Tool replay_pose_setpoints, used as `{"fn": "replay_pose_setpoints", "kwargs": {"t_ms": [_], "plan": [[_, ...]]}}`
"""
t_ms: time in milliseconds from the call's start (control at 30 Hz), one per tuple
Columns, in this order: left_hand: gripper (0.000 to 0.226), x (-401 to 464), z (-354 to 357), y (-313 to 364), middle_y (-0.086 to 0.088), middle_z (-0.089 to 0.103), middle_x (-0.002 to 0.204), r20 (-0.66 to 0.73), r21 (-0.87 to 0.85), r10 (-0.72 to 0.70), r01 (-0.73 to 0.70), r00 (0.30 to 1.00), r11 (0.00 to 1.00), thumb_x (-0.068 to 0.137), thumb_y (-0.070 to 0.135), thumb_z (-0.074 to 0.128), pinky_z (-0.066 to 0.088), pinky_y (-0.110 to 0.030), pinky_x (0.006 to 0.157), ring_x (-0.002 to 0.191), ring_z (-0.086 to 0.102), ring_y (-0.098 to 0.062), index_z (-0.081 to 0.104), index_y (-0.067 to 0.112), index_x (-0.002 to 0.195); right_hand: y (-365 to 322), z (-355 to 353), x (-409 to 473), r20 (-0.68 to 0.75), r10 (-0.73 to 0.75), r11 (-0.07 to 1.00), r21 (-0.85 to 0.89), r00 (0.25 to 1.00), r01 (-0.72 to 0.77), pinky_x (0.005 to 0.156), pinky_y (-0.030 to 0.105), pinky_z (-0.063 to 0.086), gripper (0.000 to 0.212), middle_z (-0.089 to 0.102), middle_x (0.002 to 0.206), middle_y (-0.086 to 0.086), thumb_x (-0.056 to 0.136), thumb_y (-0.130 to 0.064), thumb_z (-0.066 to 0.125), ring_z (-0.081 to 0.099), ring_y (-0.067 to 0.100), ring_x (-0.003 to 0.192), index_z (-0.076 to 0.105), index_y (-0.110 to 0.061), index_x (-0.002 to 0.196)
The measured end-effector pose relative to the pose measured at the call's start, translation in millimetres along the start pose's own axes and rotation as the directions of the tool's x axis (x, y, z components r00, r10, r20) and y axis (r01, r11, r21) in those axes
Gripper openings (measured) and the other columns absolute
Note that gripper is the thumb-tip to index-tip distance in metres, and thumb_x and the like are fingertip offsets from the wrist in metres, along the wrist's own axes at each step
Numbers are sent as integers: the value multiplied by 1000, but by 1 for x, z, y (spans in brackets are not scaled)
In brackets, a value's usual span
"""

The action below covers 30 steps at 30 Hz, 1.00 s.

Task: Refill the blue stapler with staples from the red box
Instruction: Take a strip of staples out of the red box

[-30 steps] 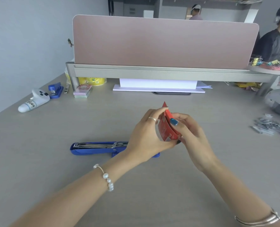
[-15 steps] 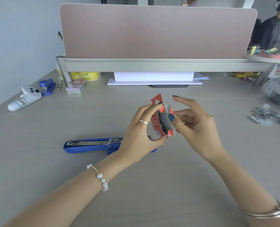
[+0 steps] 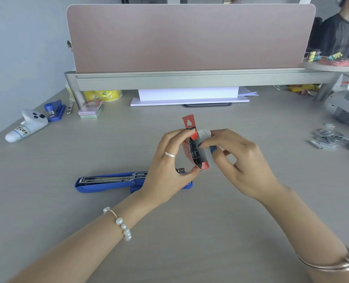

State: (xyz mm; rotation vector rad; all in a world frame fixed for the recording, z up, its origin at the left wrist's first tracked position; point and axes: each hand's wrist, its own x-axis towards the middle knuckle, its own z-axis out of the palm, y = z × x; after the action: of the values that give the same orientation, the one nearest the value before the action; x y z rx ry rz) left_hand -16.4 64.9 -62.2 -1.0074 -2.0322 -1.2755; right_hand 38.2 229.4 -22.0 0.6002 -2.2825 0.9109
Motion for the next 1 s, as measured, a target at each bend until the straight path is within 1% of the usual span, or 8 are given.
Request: {"fn": "replay_pose_setpoints", "kwargs": {"t_ms": [67,133,267,433,667,867,933,1000], "plan": [[71,0,-1,0,7,42,124,7,51,38,-38,999,998,68,6,77,41,-26,102,119,48,-14,43,18,128,-2,2,-1,18,-26,993,-115,1000,28,64,32,53,24,60,111,-3,84,-23,46,58,12,92,67,-19,94],[71,-1,-1,-1,6,42,125,14,99,65,-66,998,993,68,3,75,37,-21,103,119,47,-16,42,17,129,-1,7,-2,56,-30,968,-247,998,43,56,37,52,22,58,119,2,83,-28,48,52,14,103,69,-22,91],[69,-1,1,-3,4,41,126,29,172,109,-112,994,979,69,1,72,33,-19,106,121,44,-16,43,16,129,1,16,-4,104,27,928,-372,994,14,49,25,40,23,57,120,3,81,-29,47,47,15,104,70,-25,82],[66,0,0,-1,6,41,126,23,161,68,-71,997,984,70,6,70,33,-17,104,120,45,-15,43,16,130,-5,22,-4,43,60,872,-489,997,-31,50,21,34,27,62,98,5,81,-29,45,59,24,89,70,-27,90],[63,0,5,1,7,43,123,-6,164,50,-48,999,985,69,6,69,31,-12,102,115,47,-12,46,14,128,-16,37,0,-104,64,851,-514,993,-109,45,22,25,31,56,73,3,81,-22,39,58,26,69,67,-16,92],[65,-1,8,6,5,43,124,9,237,128,-127,992,963,68,5,70,32,-13,102,115,48,-17,46,12,127,-10,37,4,-167,83,886,-440,982,-150,37,26,33,15,63,79,6,77,-10,49,57,28,72,64,-9,74],[65,-1,11,7,4,43,123,12,275,162,-159,987,948,68,5,70,33,-13,102,114,48,-18,45,14,127,-7,37,5,-181,91,903,-400,979,-158,36,30,39,13,63,83,6,75,-4,50,56,27,73,63,-6,75],[66,-1,13,6,4,43,124,21,307,183,-181,983,934,68,5,70,33,-14,101,114,47,-18,44,15,127,-4,37,4,-188,97,923,-351,977,-159,37,34,43,16,64,91,5,77,-7,47,57,27,78,62,-7,79]]}}
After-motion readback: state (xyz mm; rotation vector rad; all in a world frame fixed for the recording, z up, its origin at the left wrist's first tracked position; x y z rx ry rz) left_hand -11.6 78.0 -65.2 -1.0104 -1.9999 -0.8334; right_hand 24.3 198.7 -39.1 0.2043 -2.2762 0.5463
